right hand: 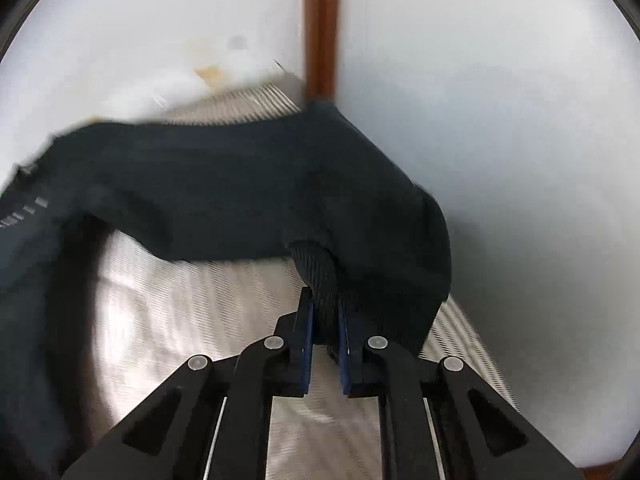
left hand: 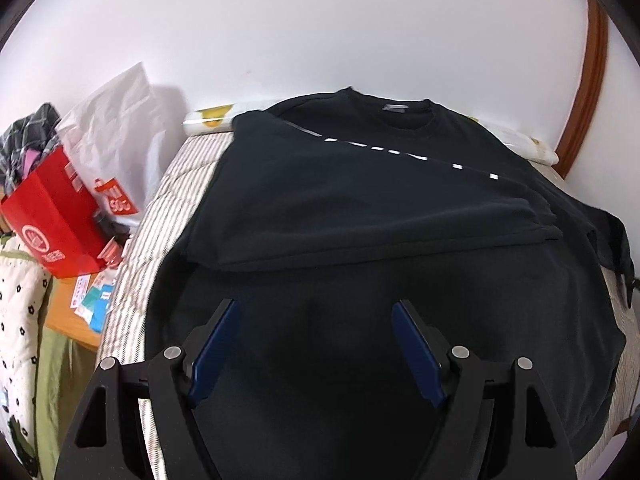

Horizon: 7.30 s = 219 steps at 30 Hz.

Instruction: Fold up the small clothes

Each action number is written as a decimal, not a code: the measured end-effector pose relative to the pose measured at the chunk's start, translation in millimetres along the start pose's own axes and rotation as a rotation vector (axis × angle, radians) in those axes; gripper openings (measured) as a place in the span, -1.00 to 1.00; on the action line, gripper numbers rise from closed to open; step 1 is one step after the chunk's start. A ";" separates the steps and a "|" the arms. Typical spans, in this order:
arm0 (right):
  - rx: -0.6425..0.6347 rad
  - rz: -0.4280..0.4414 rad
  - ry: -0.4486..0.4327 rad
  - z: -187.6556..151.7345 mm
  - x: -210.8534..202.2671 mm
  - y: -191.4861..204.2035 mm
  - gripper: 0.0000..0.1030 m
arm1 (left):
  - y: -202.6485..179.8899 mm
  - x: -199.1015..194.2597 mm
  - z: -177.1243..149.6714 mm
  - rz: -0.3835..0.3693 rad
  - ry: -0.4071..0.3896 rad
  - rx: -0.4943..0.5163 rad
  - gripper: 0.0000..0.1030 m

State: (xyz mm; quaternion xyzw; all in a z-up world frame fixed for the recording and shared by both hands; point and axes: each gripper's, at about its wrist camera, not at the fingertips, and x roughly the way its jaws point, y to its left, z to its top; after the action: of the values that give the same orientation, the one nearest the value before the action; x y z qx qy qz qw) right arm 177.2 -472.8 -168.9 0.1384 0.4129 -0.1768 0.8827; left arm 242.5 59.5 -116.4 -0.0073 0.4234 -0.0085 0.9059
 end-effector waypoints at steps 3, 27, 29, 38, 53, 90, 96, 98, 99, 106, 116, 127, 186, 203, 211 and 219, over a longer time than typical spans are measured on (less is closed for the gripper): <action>-0.018 0.100 -0.053 18.5 -32.2 36.7 -0.80 | 16.6 0.4 -3.1 -0.004 0.004 -0.027 0.48; -0.262 0.762 0.018 20.7 -83.7 453.4 -0.80 | 97.8 15.3 0.6 -0.113 -0.034 -0.160 0.48; -0.312 0.762 0.049 10.5 -75.6 469.5 -0.76 | 94.7 18.9 3.5 -0.124 -0.029 -0.158 0.48; -0.365 0.583 -0.059 -1.4 -81.9 386.0 -0.16 | 50.1 35.9 29.9 -0.204 -0.011 -0.094 0.48; -0.271 0.170 0.033 -7.8 0.2 212.2 -0.15 | -13.2 110.8 73.0 -0.160 0.093 -0.057 0.13; -0.221 0.386 -0.059 20.6 -10.7 205.3 -0.43 | 87.1 90.3 62.8 -0.021 0.004 -0.142 -0.93; -0.235 0.227 0.030 23.6 37.8 225.0 -0.33 | 83.2 97.2 53.8 -0.022 0.043 -0.125 -0.90; -0.238 0.179 0.064 20.8 50.9 221.7 -0.33 | 82.4 95.3 51.8 -0.004 0.042 -0.115 -0.90; -0.235 0.171 0.073 18.9 54.5 219.6 -0.33 | 82.0 93.8 51.1 -0.002 0.038 -0.111 -0.90; -0.184 0.202 0.057 12.1 33.3 202.3 -0.22 | 74.4 75.6 49.3 -0.012 0.008 -0.094 -0.85; -0.151 0.242 -0.016 -5.7 -35.3 179.1 -0.19 | 59.1 17.6 38.4 -0.008 -0.074 -0.067 -0.84; -0.157 0.253 -0.020 -45.5 -94.1 148.1 -0.18 | 44.0 -43.0 1.0 -0.066 -0.084 -0.063 -0.77; -0.151 0.452 0.043 -180.4 -106.5 58.8 -0.87 | 49.8 -82.4 -179.2 -0.065 0.028 -0.171 -0.85; -0.117 0.402 0.058 -178.9 -91.9 77.5 -0.50 | 49.6 -71.1 -183.0 -0.107 0.035 -0.208 -0.71; -0.162 0.387 0.039 -180.8 -99.0 82.8 -0.85 | 40.9 -78.1 -182.6 -0.059 0.029 -0.138 -0.85; -0.137 0.508 -0.015 -176.2 -142.4 61.2 -0.86 | 58.6 -120.8 -178.2 -0.122 -0.074 -0.166 -0.86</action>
State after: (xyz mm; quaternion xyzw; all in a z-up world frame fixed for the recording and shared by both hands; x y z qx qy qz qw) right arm -1.5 -320.8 -161.5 0.1764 0.3693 0.0779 0.9091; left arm 28.9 119.7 -139.2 -0.1086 0.3878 -0.0282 0.9149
